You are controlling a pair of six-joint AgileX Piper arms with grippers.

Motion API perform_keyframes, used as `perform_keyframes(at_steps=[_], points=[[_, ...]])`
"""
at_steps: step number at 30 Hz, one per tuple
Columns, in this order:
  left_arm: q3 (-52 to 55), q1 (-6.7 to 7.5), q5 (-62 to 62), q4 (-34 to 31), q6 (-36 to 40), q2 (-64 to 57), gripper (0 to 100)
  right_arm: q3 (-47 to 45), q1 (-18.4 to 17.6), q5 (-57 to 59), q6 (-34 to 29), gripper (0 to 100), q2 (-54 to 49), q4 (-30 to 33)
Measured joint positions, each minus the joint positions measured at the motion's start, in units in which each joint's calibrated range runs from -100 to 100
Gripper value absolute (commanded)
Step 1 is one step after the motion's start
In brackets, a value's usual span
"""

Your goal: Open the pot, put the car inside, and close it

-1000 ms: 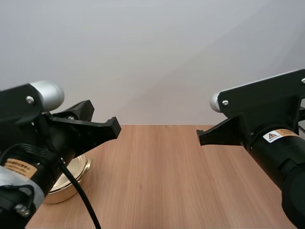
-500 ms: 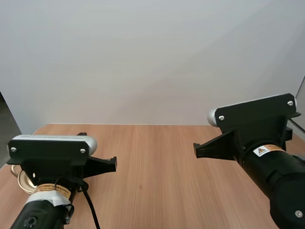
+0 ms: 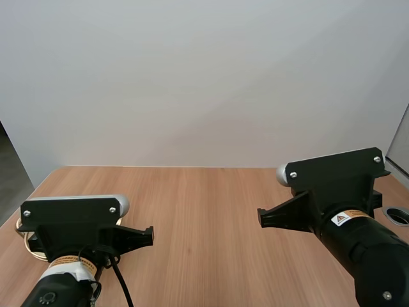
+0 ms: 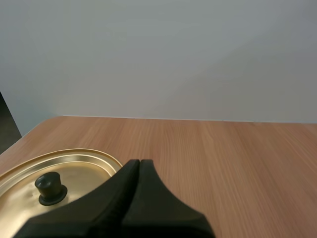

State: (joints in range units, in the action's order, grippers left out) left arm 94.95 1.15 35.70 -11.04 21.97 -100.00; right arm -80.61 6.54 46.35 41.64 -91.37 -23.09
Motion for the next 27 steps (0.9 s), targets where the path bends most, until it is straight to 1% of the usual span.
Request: perform_keyframes(at_steps=[1, 2, 4, 10, 13, 16, 18, 20, 25, 27], points=[[0.00, 0.00, 0.00, 0.00, 0.00, 0.00, 0, 0.00, -0.25, 0.00, 0.00, 0, 0.00, 0.17], [0.00, 0.00, 0.00, 0.00, 0.00, 0.00, 0, 0.00, -1.39, 0.00, -0.23, 0, 0.00, 2.51], [0.00, 0.00, 0.00, 0.00, -0.11, 0.00, 0, -0.13, -2.59, -0.21, -1.44, 0, 0.00, 4.52], [0.00, 0.00, 0.00, 0.00, -0.11, 0.00, 0, -0.30, -6.71, -4.52, -9.67, 0, 0.00, 13.67], [0.00, 0.00, 0.00, 0.00, -0.11, 0.00, 0, -0.34, -6.83, -5.41, -14.41, 0, 0.00, 18.71], [0.00, 0.00, 0.00, 0.00, -0.11, 0.00, 0, -0.34, -6.83, -2.81, -18.70, 0, 0.00, 23.09], [0.00, 0.00, -0.33, 0.00, -0.11, 0.00, 0, -0.34, -6.83, -1.56, -21.51, 0, 0.00, 24.22], [0.00, 0.00, -0.30, 0.00, -0.11, 0.00, 0, -0.34, -6.83, -1.56, -22.98, 0, 0.00, 24.35], [2.08, 0.00, -0.74, 0.00, -0.11, 0.00, 0, -0.34, -6.83, -1.35, -23.54, 0, 0.00, 24.65], [4.28, 0.00, -3.59, 0.00, -0.11, 0.00, 0, -0.34, -6.83, -1.35, -23.54, 0, 0.00, 24.65]])
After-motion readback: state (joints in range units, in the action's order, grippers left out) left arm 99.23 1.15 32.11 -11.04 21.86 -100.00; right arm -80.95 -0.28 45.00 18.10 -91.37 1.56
